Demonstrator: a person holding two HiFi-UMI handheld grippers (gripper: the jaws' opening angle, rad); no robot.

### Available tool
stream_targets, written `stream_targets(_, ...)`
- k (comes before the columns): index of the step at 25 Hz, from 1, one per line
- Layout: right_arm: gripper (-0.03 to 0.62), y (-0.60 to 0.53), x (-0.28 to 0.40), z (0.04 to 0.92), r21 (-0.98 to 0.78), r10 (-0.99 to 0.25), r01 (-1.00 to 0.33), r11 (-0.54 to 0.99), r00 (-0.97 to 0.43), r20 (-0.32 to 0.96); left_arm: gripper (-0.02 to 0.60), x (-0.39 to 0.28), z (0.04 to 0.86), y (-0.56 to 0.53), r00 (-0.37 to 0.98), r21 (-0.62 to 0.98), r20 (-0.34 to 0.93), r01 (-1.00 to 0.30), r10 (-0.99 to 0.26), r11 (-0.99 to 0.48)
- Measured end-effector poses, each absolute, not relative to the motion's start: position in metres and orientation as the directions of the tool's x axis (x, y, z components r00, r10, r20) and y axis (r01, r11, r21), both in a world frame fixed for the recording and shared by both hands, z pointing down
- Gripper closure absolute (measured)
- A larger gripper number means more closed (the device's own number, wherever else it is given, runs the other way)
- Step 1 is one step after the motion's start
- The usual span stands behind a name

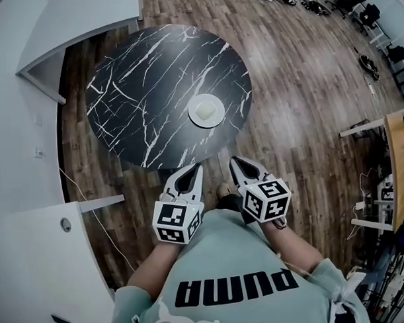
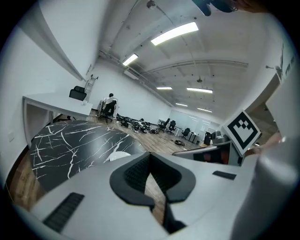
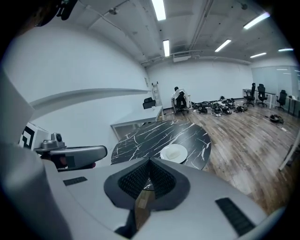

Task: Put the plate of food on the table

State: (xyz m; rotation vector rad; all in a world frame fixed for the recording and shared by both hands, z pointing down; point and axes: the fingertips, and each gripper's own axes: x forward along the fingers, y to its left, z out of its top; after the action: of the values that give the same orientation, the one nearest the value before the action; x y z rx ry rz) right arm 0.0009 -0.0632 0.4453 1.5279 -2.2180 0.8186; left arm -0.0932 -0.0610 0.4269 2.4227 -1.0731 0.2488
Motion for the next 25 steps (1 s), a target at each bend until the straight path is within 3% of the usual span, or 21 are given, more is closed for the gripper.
stream_targets(7, 0.585, -0.038, 0.009, 0.433, -0.262, -0.749, -0.914, 0.309, -0.404, 0.525, 0.575, -0.083, 0.422, -0.032, 0.671, 0.348, 0.345, -0.740, -0.656, -0.575)
stream_targets(15, 0.585, -0.001, 0.073, 0.421, -0.239, -0.774, -0.921, 0.309, -0.389, 0.500, 0.575, -0.023, 0.410, -0.002, 0.675, 0.291, 0.361, -0.737, -0.644, -0.610)
stream_targets(25, 0.585, 0.050, 0.140, 0.401, -0.244, -0.764, -0.889, 0.387, -0.457, 0.456, 0.575, 0.027, 0.392, 0.052, 0.572, 0.243, 0.343, -0.820, -0.745, -0.517)
